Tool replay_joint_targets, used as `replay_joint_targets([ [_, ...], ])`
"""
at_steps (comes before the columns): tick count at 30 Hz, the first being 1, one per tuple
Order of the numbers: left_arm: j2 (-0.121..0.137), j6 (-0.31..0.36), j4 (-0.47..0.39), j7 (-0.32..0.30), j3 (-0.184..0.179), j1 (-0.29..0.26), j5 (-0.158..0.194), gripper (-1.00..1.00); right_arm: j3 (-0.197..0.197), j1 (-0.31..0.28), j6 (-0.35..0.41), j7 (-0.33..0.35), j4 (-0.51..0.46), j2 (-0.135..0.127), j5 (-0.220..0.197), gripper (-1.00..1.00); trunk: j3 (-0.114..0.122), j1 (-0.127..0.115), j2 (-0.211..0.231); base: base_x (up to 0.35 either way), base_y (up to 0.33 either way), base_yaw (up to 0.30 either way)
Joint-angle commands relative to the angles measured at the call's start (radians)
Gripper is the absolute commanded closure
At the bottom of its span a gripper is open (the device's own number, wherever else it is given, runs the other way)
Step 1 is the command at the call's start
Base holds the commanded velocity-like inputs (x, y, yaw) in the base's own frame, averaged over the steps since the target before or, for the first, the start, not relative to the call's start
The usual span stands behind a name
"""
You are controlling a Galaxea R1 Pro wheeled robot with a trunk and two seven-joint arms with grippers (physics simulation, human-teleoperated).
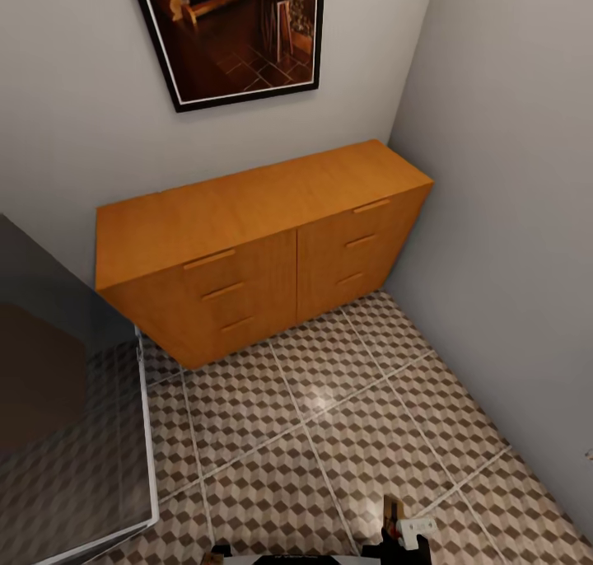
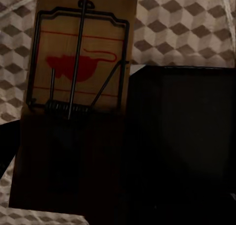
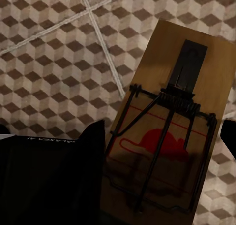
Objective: Take the four mousetraps from the cabinet in the bathroom and place them on the bathroom floor. Make sure all four end up on the same floor surface, and ensure that at least two of them are either under or directly next to the same bathroom sink.
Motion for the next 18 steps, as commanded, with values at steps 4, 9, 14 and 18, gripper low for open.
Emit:
replay_joint_targets([
  [4, 0.003, -0.013, 0.028, 0.004, 0.006, -0.003, -0.178, 1.00, 0.003, -0.001, -0.003, 0.008, 0.001, 0.000, -0.011, 1.00, 0.005, 0.000, -0.001, 0.000, 0.000, 0.000],
  [9, 0.004, -0.122, 0.069, 0.002, 0.006, -0.004, -0.269, 1.00, 0.003, -0.001, -0.003, 0.008, 0.001, 0.000, -0.011, 1.00, 0.013, 0.000, -0.001, 0.000, 0.000, 0.000],
  [14, 0.005, -0.217, 0.119, 0.001, 0.005, -0.004, -0.284, 1.00, 0.003, -0.001, -0.003, 0.008, 0.001, 0.000, -0.011, 1.00, 0.021, 0.000, -0.001, 0.000, 0.000, 0.000],
  [18, 0.004, -0.241, 0.186, 0.001, 0.005, -0.004, -0.287, 1.00, 0.003, -0.001, -0.003, 0.008, 0.001, 0.000, -0.011, 1.00, 0.027, 0.000, -0.001, 0.000, 0.000, 0.000],
])
